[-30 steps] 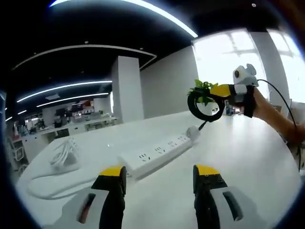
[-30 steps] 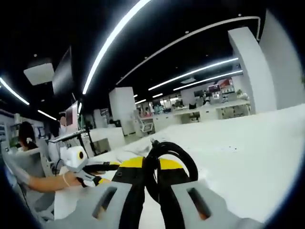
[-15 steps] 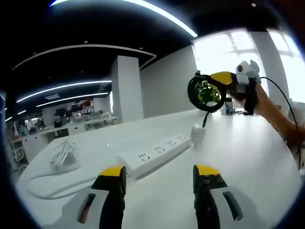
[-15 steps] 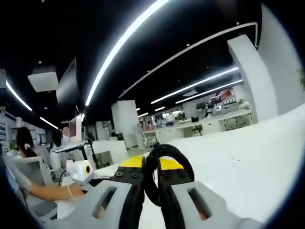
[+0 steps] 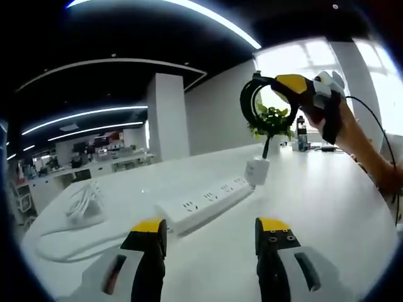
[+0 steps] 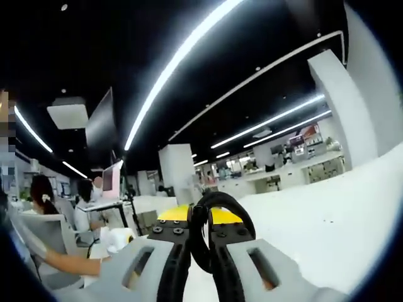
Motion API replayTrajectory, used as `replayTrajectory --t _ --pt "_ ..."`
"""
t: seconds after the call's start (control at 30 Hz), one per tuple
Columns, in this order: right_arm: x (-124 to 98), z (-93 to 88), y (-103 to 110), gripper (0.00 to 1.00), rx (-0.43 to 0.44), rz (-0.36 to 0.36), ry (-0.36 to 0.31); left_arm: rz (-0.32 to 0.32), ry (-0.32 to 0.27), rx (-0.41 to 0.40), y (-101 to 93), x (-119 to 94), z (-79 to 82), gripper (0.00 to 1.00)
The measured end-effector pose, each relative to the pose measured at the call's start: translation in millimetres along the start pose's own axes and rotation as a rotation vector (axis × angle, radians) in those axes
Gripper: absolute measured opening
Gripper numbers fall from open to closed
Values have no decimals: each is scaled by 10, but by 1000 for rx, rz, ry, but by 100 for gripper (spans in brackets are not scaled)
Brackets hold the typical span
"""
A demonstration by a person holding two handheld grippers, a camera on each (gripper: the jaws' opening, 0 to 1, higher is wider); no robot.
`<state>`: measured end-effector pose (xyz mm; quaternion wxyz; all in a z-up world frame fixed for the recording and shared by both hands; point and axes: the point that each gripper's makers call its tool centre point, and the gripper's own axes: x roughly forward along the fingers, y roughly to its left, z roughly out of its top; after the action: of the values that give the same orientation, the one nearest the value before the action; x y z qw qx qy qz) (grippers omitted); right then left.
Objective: Straighten the power strip on the desk, plug the charger into it
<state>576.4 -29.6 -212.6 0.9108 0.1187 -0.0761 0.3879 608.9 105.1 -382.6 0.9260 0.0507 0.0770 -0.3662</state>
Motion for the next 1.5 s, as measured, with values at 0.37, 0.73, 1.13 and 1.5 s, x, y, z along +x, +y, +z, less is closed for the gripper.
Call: replayTrajectory --t 0.37,0.73,1.13,1.5 --pt "182 119 -4 8 -34 27 -26 7 16 -4 30 19 -57 57" --pt "255 223 -32 8 -45 41 -36 -2 20 8 9 42 -77 57" --pt "319 300 6 8 -53 54 -48 9 14 9 35 40 -67 57" --pt "295 257 163 8 -46 81 -51 26 -33 -8 89 92 65 57"
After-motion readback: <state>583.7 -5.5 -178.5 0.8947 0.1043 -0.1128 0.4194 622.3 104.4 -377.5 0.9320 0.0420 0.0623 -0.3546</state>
